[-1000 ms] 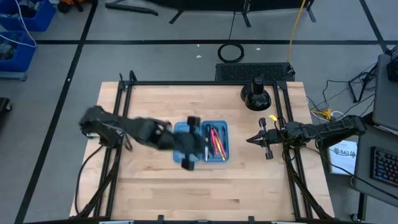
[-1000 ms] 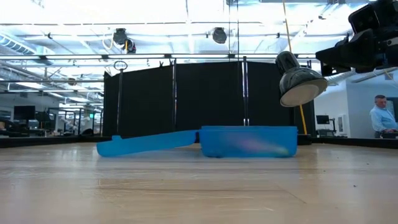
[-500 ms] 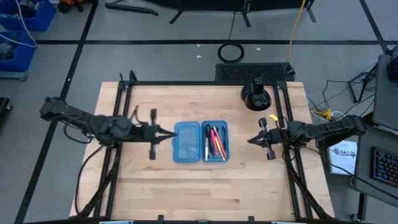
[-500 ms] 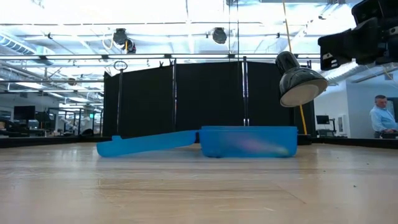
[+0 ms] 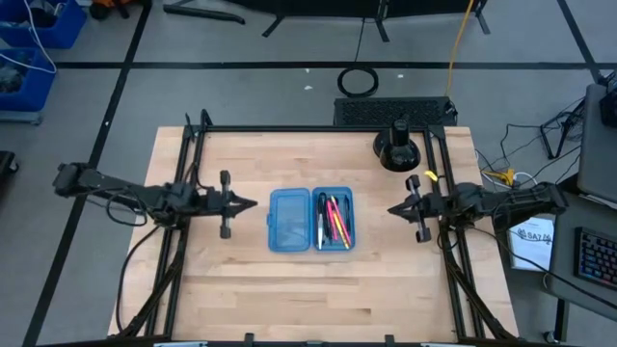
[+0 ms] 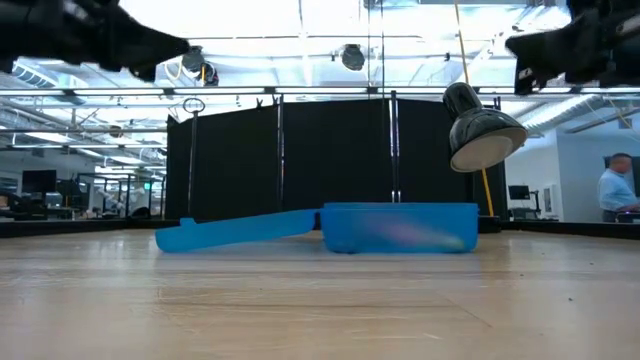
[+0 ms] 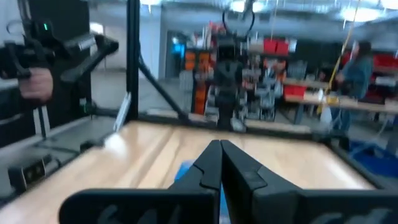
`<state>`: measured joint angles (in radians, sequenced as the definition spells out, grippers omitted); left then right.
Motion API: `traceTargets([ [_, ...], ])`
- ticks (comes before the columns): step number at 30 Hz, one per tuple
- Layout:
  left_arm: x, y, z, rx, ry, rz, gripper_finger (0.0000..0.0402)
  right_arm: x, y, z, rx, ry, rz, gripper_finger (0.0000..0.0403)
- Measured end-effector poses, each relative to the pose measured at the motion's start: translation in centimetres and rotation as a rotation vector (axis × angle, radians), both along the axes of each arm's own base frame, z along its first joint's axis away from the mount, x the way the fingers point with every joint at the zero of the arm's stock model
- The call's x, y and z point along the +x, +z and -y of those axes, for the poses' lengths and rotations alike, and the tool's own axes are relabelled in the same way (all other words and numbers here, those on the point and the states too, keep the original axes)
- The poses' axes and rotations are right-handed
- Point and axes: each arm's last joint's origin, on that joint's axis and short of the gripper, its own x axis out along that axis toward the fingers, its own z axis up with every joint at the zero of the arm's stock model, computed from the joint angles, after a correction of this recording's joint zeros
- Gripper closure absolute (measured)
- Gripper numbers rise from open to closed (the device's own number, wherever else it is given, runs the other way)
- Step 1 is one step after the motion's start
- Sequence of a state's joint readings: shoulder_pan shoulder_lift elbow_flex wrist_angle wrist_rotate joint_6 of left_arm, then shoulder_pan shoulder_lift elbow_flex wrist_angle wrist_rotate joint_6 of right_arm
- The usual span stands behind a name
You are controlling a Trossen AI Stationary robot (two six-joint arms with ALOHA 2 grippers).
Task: Pick & place school supplies into a supply box
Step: Return to Home Position
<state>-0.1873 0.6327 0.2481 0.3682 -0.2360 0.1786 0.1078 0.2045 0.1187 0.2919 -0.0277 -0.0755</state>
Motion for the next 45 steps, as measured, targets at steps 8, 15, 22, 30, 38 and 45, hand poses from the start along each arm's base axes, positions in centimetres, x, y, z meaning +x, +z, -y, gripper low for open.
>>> traceTargets([
  [8,-2.3,-3.3,-1.0,0.002,-0.017,0.039,0.0401,0.1,-0.6,0.3,-0.007,0.034,-0.040,0.0403],
  [15,-3.1,-4.5,-1.1,-0.052,-0.041,0.076,0.0401,0.0,-1.0,0.8,0.035,-0.040,-0.001,0.0403],
  [22,-3.2,-5.2,0.0,0.050,-0.110,0.023,0.0401,-0.2,-1.1,0.9,0.066,-0.076,0.003,0.0403],
  [30,-3.3,-6.3,0.2,0.097,-0.133,-0.084,0.0401,-0.3,-1.2,0.9,0.070,-0.073,-0.009,0.0403],
  [38,-3.4,-6.9,0.4,0.105,-0.190,-0.146,0.0401,-0.2,-2.0,1.0,0.066,-0.102,-0.093,0.0403],
  [45,-3.4,-5.4,0.5,0.158,-0.189,0.006,0.0401,-0.2,-1.9,1.0,0.028,-0.105,-0.081,0.0403],
])
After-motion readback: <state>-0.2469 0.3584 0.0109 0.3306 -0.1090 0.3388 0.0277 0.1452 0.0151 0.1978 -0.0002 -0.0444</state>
